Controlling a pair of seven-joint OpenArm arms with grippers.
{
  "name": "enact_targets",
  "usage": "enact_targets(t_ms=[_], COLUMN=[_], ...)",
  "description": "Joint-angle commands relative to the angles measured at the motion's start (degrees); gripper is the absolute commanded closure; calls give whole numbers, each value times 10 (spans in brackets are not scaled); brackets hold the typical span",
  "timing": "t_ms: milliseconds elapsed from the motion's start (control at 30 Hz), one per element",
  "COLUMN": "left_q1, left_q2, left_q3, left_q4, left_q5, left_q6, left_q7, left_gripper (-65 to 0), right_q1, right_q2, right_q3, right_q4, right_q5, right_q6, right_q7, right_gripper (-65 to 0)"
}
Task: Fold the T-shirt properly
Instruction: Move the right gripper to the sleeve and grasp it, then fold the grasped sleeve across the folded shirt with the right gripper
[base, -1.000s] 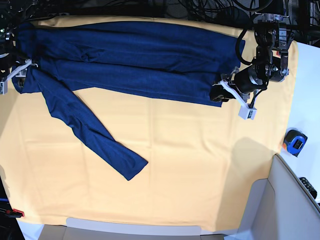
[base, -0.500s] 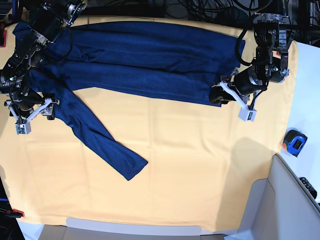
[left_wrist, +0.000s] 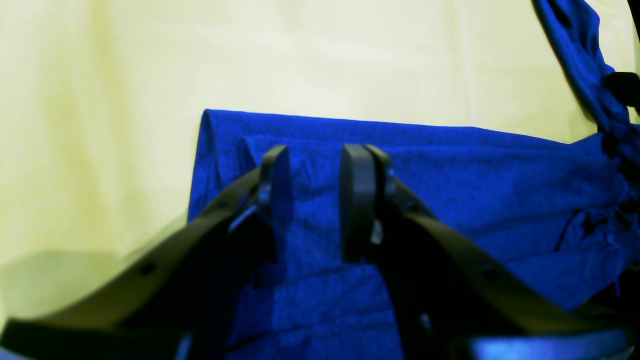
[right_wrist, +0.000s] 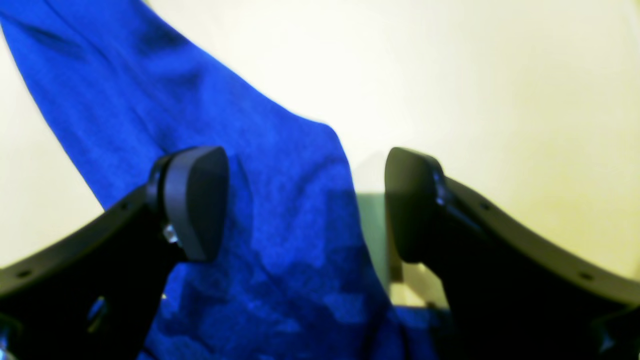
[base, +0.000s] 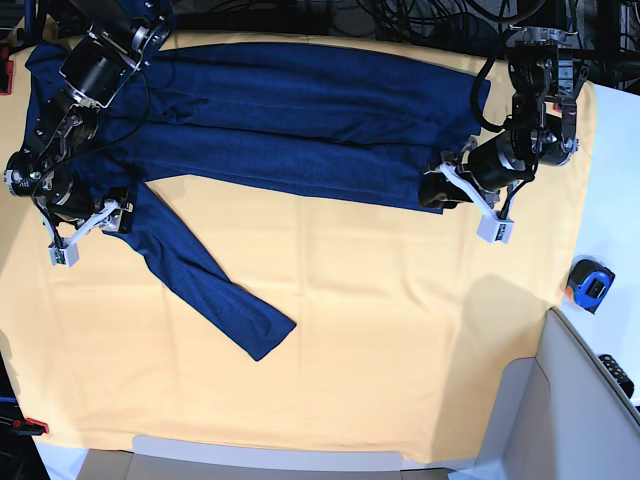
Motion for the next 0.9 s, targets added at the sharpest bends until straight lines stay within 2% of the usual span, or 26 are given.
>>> enact_targets(t_ms=[0,133,267,433,700,800,867], left_q1=[-7,-8,-8,-8,-8,-8,-8], left_q2=[-8,-8,-8,-8,-8,-8,-8], left_q3=[-4,-4,-4,-4,-4,-4,-4], left_q4=[9,8,7,7,7,7,7], left_q5=[-6,-6,-6,-5,-5,-5,-5], left_q6=[-2,-2,-2,-2,-2,-2,-2], left_q7=[-10,-10,-10,-10,-10,-10,-10], left_gripper=[-174,-174,-174,-174,-174,-174,-174], right_q1=[13,12,4,1,-9,-29,-50], right_q2=[6,2,2,-5,-11,-10,-7], right_q3=[-1,-1,-4,-4,-7,-48,-76], right_q4=[0,-7,-17,-31,-24,15,65], right_q5=[8,9,52,88,93,107,127], right_q6=[1,1,1,1,1,1,1], right_q7=[3,3,-6,-31,-33,-33,-33], right_gripper=[-482,-482,-465,-318,-105,0,0])
